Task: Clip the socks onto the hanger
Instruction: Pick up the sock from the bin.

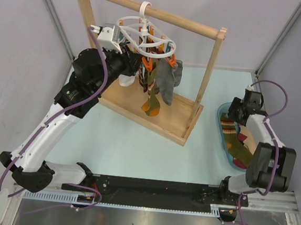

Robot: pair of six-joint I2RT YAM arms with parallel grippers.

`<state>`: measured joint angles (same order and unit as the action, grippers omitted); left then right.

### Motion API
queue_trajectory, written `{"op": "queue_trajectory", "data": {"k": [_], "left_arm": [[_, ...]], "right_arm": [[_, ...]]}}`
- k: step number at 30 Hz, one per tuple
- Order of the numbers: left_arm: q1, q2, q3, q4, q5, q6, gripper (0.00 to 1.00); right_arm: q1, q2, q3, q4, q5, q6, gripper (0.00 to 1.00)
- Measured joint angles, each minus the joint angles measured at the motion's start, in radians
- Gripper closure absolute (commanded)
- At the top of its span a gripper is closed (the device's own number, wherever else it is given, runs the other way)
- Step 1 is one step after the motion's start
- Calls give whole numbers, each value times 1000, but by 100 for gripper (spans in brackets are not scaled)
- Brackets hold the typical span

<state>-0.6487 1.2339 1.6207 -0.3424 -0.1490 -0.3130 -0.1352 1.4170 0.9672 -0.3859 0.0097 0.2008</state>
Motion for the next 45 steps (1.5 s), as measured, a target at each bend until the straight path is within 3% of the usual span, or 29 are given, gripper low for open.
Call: {"op": "queue_trajectory", "data": {"k": [4, 15, 18, 23, 27, 31, 35, 45], "left_arm": [[0, -3, 0, -3, -5, 0, 98], [-1, -5, 0, -5, -5, 0, 99], [-1, -5, 0, -5, -5, 0, 98], [-1, -5, 0, -5, -5, 0, 99], [-1, -5, 2, -7, -5, 0, 99], [-1, -5, 5, -11, -5, 0, 99], [-1, -5, 5, -12, -5, 0, 99], [-2, -5, 12, -17, -5, -1, 100]], "right_arm": [[-11, 100, -5, 63, -58, -18, 53], [-11, 292, -5, 222, -52, -20, 59], [-11, 321, -2, 264, -40, -23, 65], [-6, 343, 7, 297, 3, -26, 91], [10, 341, 7, 294, 36, -26, 93], [22, 310, 4, 248, 55, -26, 100], [27, 224, -4, 184, 57, -26, 100], [27, -183, -5, 86, 10, -26, 100]]}}
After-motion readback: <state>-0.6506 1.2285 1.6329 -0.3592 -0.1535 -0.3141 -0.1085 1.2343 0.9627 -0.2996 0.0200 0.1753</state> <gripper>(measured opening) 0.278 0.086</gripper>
